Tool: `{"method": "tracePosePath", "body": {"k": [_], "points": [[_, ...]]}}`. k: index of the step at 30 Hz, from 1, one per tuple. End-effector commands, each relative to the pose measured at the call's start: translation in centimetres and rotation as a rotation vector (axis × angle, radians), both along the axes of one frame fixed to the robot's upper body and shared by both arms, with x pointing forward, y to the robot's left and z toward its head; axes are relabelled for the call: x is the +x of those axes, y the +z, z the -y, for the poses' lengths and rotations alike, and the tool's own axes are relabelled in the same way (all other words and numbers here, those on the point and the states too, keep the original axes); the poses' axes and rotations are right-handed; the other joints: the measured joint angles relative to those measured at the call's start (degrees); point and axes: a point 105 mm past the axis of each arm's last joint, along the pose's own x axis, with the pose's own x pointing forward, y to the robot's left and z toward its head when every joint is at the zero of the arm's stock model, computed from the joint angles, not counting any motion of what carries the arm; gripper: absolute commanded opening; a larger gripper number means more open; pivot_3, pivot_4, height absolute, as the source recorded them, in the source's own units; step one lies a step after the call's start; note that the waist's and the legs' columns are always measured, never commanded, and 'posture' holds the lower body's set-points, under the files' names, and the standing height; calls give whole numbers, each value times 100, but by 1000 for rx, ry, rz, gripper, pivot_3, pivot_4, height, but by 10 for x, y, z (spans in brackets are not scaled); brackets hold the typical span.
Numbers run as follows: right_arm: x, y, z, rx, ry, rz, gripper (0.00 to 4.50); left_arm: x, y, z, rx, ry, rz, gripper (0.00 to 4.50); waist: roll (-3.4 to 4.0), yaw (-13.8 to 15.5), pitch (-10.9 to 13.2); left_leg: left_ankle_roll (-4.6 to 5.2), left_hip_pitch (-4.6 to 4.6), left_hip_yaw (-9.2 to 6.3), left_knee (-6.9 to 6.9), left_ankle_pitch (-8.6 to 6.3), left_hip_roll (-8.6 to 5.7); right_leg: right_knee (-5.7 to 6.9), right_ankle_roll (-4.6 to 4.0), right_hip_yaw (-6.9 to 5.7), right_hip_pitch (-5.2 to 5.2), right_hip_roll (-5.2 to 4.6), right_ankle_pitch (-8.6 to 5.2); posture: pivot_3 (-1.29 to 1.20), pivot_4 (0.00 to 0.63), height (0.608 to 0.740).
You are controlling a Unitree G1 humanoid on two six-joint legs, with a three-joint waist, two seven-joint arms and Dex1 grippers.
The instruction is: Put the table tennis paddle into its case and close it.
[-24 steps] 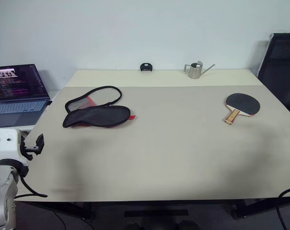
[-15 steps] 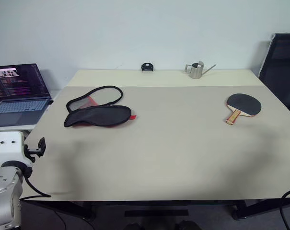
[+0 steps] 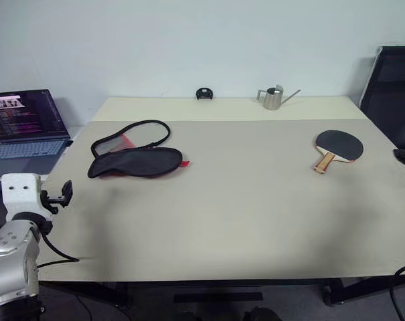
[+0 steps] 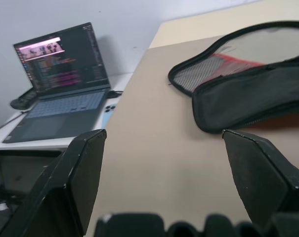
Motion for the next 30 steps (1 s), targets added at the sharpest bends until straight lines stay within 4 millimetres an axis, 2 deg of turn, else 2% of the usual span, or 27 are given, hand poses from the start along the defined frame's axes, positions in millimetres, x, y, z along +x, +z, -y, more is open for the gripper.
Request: {"method": "tracePosePath", "body": {"k": [1, 6, 10, 15, 18, 22, 26, 30], "points": [[-6, 29, -37, 7, 174, 56, 4466, 11, 10, 10, 21, -94, 21, 4104, 0, 9, 0, 0, -4, 0, -1, 0, 0, 0, 0, 0, -3, -1, 0, 0, 150, 740], [-24, 37, -114, -41, 505, 19, 4466, 28, 7, 44, -9, -311, -24, 4104, 0, 31, 0, 1, -12, -8, 0, -2, 0, 0, 0, -5, -10, -1, 0, 0, 150, 740], [-33, 37, -153, -81, 644, 8, 4466, 33, 0, 58, -28, -418, -72, 4104, -3, 25, -2, 1, -8, -9, 2, -2, 0, 1, 1, -5, -9, -1, 0, 0, 150, 740], [-46, 25, -199, -129, 835, -39, 4466, 30, -12, 70, -13, -575, -194, 4104, -5, 14, -1, 1, -10, -9, 0, -2, 1, 0, 1, -5, -14, -1, 0, 0, 150, 740], [-48, 20, -213, -142, 891, -55, 4466, 26, -18, 81, -26, -679, -266, 4104, -6, 15, -1, 2, -12, -9, 0, -2, 1, -3, 1, -5, -14, -2, 0, 0, 150, 740], [-45, 16, -221, -135, 919, -55, 4466, 24, -24, 96, -47, -775, -338, 4104, -6, 18, -1, 2, -12, -10, 1, -2, 1, -4, 0, -5, -14, -3, 0, 0, 150, 740], [-42, 16, -224, -119, 918, -40, 4466, 35, -26, 102, -138, -762, -306, 4104, -9, 23, 1, 2, -13, -13, 1, -2, 1, -3, 1, -8, -15, -3, 0, 0, 150, 740], [-39, 16, -224, -113, 915, -36, 4466, 47, -25, 117, -249, -765, -263, 4104, -10, 30, 1, 2, -14, -13, 2, -2, 0, -3, 1, -9, -14, -3, 0, 0, 150, 740]]}}
